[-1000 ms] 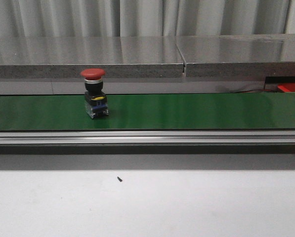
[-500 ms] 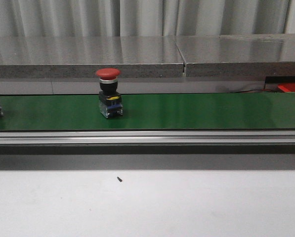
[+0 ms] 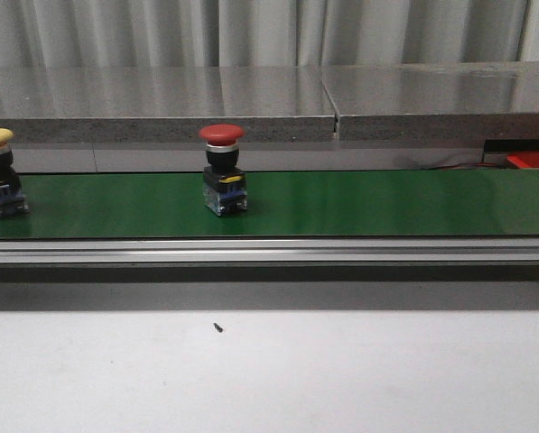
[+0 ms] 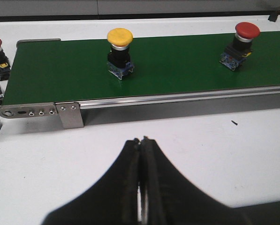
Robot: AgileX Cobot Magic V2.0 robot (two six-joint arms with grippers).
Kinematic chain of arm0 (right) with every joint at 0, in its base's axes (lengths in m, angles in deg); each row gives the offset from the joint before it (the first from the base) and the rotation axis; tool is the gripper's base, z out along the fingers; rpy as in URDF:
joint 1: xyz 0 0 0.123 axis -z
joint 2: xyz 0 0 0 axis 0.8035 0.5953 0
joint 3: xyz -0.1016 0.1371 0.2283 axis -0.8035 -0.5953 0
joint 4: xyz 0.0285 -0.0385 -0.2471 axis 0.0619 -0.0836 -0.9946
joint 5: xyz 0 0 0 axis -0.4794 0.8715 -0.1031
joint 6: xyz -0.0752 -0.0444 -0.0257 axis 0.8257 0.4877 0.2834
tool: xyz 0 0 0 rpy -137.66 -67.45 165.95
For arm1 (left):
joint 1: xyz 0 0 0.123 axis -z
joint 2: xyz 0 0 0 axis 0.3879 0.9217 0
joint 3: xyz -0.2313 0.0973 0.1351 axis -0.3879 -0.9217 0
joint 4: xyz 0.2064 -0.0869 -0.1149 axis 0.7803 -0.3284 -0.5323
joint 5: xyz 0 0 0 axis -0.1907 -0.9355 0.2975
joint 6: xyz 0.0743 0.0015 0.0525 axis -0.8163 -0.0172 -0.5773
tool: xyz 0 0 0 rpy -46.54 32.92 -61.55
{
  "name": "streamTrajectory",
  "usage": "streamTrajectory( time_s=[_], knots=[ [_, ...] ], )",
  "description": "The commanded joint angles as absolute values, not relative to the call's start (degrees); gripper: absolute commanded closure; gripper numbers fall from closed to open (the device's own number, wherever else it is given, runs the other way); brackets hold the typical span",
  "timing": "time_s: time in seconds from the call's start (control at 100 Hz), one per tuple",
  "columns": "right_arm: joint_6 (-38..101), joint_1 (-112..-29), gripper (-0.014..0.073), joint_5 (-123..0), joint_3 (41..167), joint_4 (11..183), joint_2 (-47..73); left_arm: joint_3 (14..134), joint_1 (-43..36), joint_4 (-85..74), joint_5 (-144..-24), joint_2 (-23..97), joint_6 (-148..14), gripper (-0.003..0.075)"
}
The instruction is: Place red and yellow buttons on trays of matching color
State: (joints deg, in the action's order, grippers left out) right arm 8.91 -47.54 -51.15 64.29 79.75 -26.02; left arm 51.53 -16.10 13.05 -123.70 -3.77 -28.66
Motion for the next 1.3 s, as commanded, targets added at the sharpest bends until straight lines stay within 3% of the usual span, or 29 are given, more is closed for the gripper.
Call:
streamTrajectory(
  time_s=[0.0,0.52,0.64,0.81,0.9,1.29],
  knots=[
    [9.5,-47.6,0.0663,-52.1,69.9,79.4,-21.1,52.8,-15.6,12.1,-120.1,-3.2,-28.7,0.0739],
    [11.7,-61.0,0.0651,-37.8,94.2,79.4,2.7,52.8,-15.6,12.1,-120.1,-3.2,-28.7,0.0739],
    [11.7,-64.6,0.0537,-33.9,99.2,79.4,9.0,52.8,-15.6,12.1,-120.1,-3.2,-28.7,0.0739],
    [11.7,-69.0,0.0204,-29.8,105.8,79.7,17.3,52.8,-15.6,12.1,-120.0,-3.2,-28.7,0.0739],
    [11.7,-71.1,0.0089,-27.5,109.7,79.7,22.1,52.8,-15.6,12.1,-120.0,-3.2,-28.7,0.0739],
    [11.7,-78.1,0.0076,-11.6,130.1,80.1,44.3,52.8,-15.6,12.1,-120.0,-3.2,-28.7,0.0739]
  ],
)
